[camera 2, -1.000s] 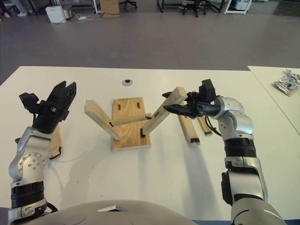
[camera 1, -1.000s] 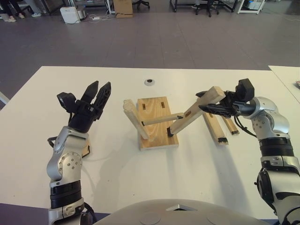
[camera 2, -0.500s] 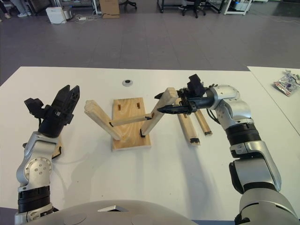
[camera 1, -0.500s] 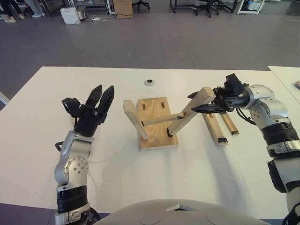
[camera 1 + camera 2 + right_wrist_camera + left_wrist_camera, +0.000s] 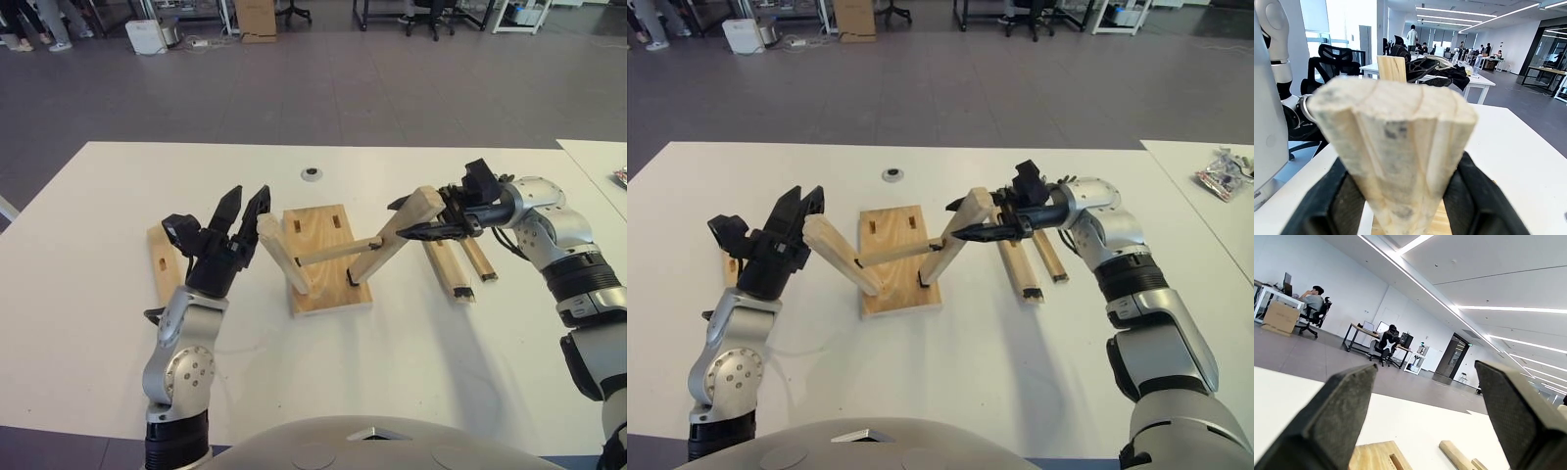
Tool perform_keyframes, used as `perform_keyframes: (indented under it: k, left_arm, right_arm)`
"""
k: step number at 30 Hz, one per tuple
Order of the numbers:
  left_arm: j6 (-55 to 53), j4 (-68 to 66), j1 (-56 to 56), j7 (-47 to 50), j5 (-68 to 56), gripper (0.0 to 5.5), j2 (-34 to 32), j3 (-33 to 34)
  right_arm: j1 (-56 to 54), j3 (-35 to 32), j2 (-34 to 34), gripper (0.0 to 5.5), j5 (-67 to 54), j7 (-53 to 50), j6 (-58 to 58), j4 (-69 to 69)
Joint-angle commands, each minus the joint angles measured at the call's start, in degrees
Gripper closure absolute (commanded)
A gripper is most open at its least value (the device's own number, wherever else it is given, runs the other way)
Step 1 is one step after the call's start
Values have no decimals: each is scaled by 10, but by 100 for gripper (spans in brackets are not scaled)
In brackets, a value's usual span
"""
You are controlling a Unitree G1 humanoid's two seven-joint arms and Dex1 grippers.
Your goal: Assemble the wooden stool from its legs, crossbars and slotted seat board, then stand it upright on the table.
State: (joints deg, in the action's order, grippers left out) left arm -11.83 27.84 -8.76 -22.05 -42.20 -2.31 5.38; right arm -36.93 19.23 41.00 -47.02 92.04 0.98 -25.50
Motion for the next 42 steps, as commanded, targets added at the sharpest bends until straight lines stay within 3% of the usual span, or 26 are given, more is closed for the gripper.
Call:
perform_keyframes:
  k: [1, 7, 15, 20, 27, 35, 42]
  left_arm:
    - [5, 3, -3, 6, 9, 184, 1, -9]
    - [17, -4, -10, 12, 28, 184, 7, -21]
    - [26, -17, -11, 11, 44, 184, 8, -29]
    - [32, -22, -13, 9, 46, 184, 10, -28]
    - [48, -33, -22, 9, 47, 184, 10, -27]
    - [54, -39, -16, 14, 52, 184, 16, -30]
    - [61, -29, -27, 18, 58, 184, 22, -38]
  right_arm:
    - [33, 30, -4, 343, 43, 4, 1, -5]
    - [-5, 24, -37, 343, 122, -12, 64, -31]
    - [29, 65, -37, 343, 221, -17, 50, -37]
    - [59, 44, -20, 343, 233, -111, 67, 14]
    - [74, 60, 13, 343, 271, -124, 33, 112]
    - [65, 11, -14, 169, 313, -177, 20, 106]
    - [151, -33, -16, 166, 249, -170, 136, 199]
